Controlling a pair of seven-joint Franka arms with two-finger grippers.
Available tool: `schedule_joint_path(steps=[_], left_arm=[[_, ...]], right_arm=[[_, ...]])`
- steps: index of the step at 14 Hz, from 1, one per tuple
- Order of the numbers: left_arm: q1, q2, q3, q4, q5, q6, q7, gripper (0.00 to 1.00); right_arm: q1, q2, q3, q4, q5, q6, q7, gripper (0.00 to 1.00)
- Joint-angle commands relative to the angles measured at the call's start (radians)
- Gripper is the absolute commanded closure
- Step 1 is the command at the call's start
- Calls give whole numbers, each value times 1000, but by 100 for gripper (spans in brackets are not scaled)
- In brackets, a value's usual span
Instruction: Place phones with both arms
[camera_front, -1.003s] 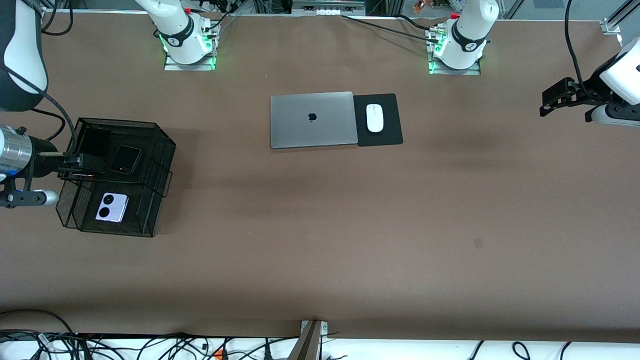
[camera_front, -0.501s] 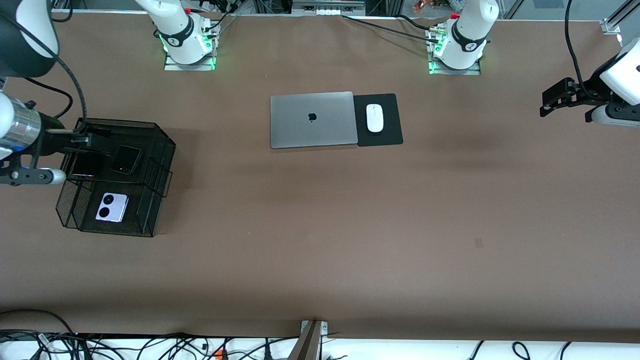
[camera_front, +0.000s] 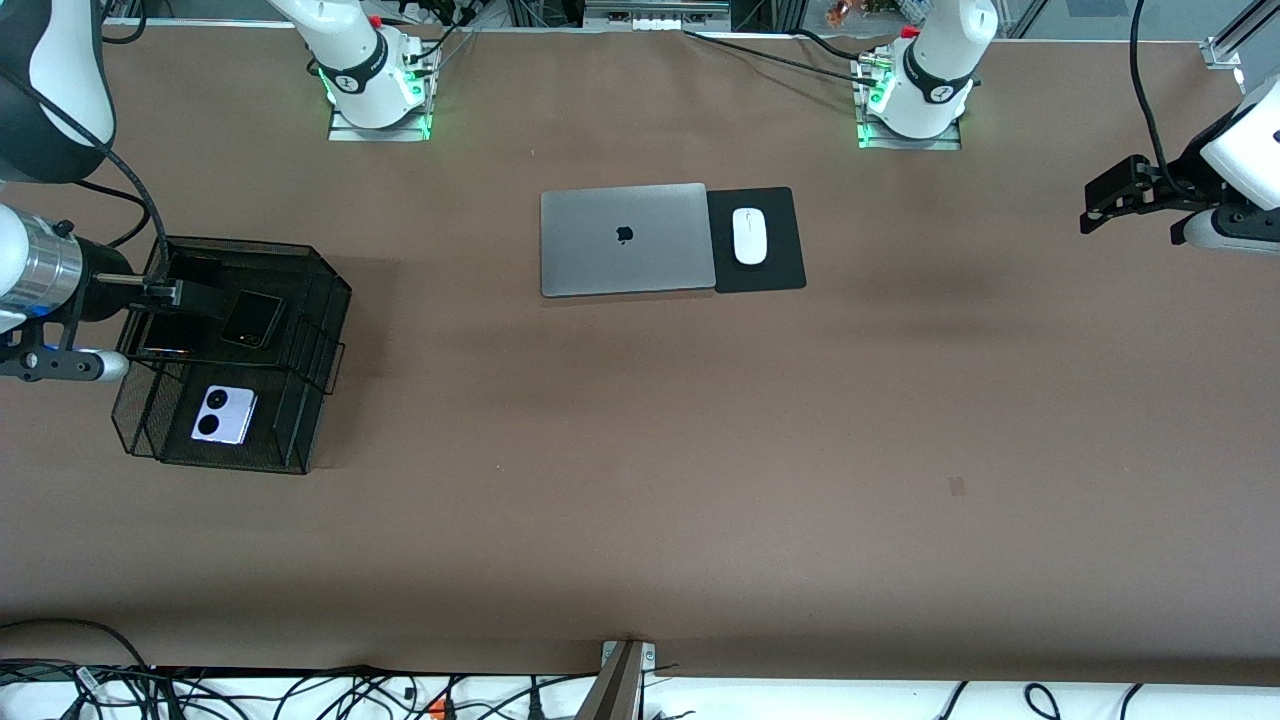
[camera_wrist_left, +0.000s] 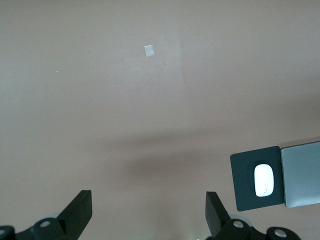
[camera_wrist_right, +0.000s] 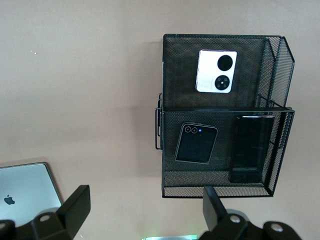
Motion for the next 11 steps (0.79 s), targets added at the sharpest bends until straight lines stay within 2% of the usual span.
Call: schedule_joint_path(steps=[1, 11], left_arm=[[7, 3, -3, 18, -10, -10, 15, 0], [7, 5, -3, 18, -12, -10, 15, 0]], right_arm=[[12, -10, -8, -37, 19, 48, 5, 1], [9, -9, -6, -41, 23, 73, -3, 0]])
